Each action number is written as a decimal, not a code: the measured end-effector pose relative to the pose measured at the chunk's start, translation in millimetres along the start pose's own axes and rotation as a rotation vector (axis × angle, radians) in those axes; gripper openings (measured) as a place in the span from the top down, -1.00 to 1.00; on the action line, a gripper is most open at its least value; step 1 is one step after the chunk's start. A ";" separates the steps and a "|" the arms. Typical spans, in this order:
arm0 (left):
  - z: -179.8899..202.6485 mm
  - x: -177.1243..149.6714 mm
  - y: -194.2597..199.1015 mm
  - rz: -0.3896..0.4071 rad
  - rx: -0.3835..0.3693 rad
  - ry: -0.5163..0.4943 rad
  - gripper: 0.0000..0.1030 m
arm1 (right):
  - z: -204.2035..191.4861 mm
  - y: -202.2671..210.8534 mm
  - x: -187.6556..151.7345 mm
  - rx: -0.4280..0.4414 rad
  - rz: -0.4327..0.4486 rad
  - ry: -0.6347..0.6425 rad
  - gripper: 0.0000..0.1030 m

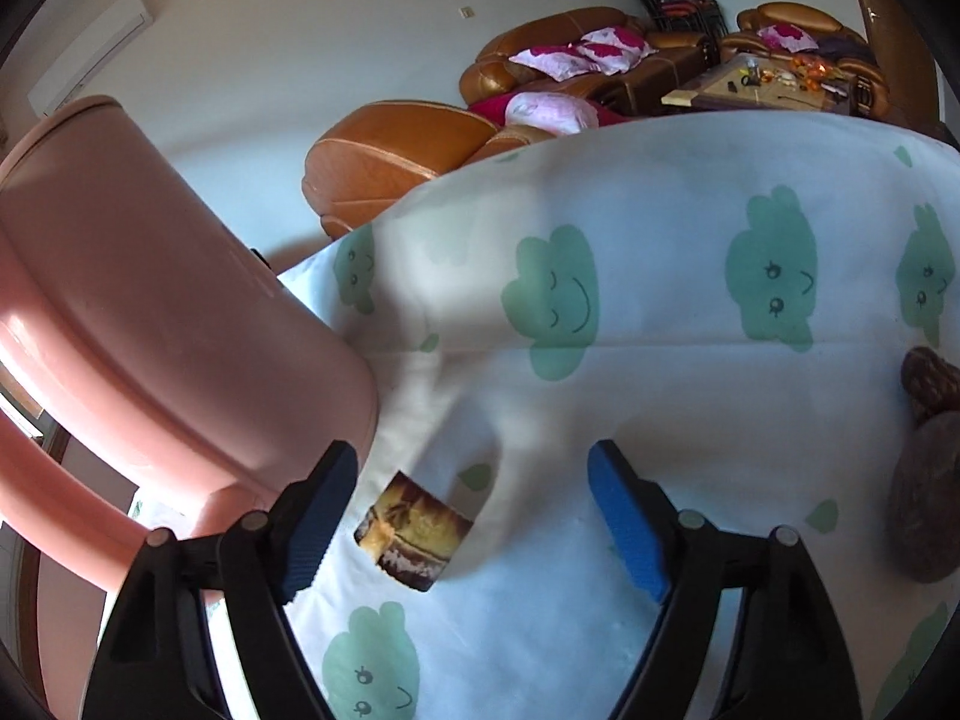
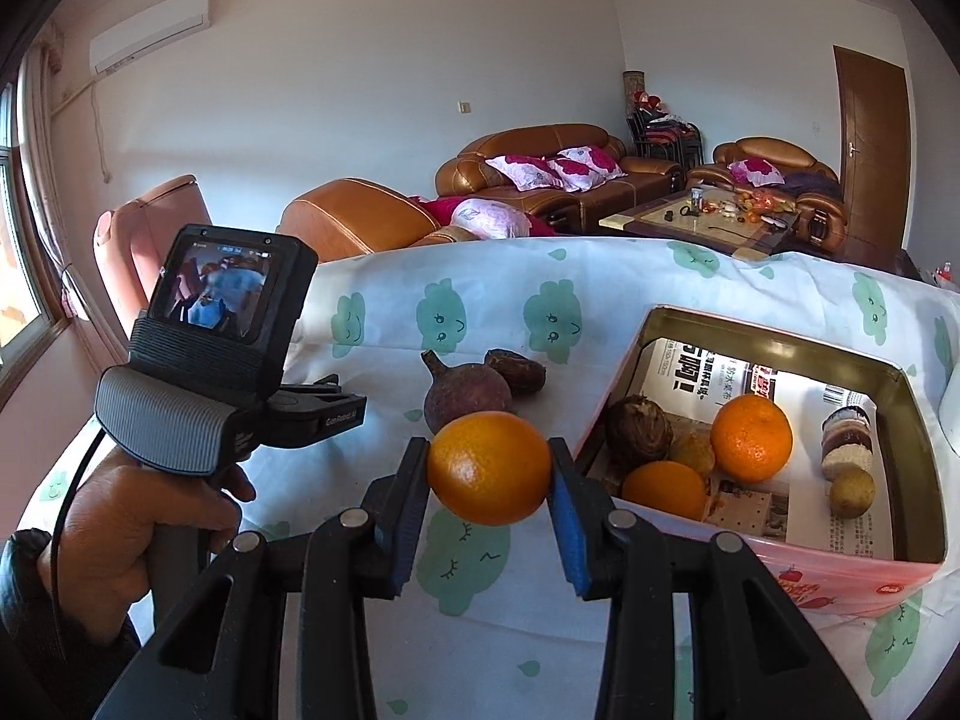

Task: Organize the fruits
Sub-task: 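Grasp the orange with the right tool while the left tool grasps the cake roll slice, then carry the orange and cake slice into the tin box and open both tools, then move both tools toward the purple fruit and the dark brown date, then grasp the purple fruit with the right tool while the left tool grasps the date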

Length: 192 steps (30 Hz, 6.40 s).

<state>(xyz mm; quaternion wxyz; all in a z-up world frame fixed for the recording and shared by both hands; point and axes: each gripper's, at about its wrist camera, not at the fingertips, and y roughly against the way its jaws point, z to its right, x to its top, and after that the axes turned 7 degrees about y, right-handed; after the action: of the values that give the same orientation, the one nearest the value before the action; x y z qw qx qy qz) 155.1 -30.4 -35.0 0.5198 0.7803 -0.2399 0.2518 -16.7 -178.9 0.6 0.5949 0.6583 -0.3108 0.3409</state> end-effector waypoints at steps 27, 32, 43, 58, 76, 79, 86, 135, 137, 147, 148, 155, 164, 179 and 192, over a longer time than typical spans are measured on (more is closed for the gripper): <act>-6.2 7.5 -13.7 -0.075 -0.239 0.230 0.16 | 10.0 5.6 2.9 -0.007 0.035 -0.029 0.22; -12.6 1.9 -9.2 -0.076 -0.360 0.251 0.31 | 11.4 4.1 4.1 -0.021 0.040 -0.030 0.22; -19.9 -23.2 48.2 0.123 -0.475 0.262 0.31 | 16.0 18.2 3.5 -0.082 0.113 -0.017 0.22; -11.0 -62.2 127.1 0.343 -0.558 0.175 0.31 | 45.6 44.6 -5.4 -0.169 0.144 -0.006 0.22; 67.4 -55.1 165.7 0.332 -0.727 0.075 0.31 | 160.4 80.8 -11.3 -0.385 0.169 -0.105 0.22; 91.9 -51.8 170.9 0.315 -0.740 0.056 0.31 | 169.5 71.1 -8.8 -0.389 0.144 -0.093 0.22; 133.1 -51.4 178.4 0.291 -0.725 0.003 0.31 | 182.9 41.4 -8.3 -0.334 0.045 -0.079 0.22; 61.6 -71.0 158.0 0.341 -0.536 0.088 -1.00 | 168.3 70.2 -16.2 -0.347 0.224 -0.152 -0.40; 51.9 -72.5 152.5 0.338 -0.522 0.095 -1.00 | 161.5 68.3 -16.1 -0.346 0.215 -0.148 -0.40; 6.0 -70.6 126.1 0.322 -0.474 0.131 -1.00 | 114.4 58.8 -14.4 -0.310 0.201 -0.126 -0.40; 0.3 -70.7 123.2 0.319 -0.470 0.134 -1.00 | 109.1 57.5 -13.4 -0.302 0.202 -0.127 -0.40; -34.0 -67.3 101.2 0.310 -0.435 0.159 -1.00 | 64.4 38.1 -5.7 -0.251 0.183 -0.094 -0.40; -75.8 -60.7 65.9 0.241 -0.422 0.226 -1.00 | 9.8 11.5 3.1 -0.189 0.158 -0.014 -0.40; -89.9 -58.6 48.2 0.174 -0.335 0.245 -1.00 | -44.6 -94.8 30.4 -0.124 -0.174 0.175 -0.40; -87.8 -59.3 51.0 0.184 -0.338 0.237 -1.00 | -30.5 -99.9 21.1 -0.215 -0.258 0.209 -0.01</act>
<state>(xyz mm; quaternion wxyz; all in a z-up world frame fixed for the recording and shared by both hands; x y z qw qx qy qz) 65.0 40.5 -8.6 0.6424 0.6219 -0.2861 0.3445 74.4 -138.7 -37.4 0.7295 0.5864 -0.1948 0.2933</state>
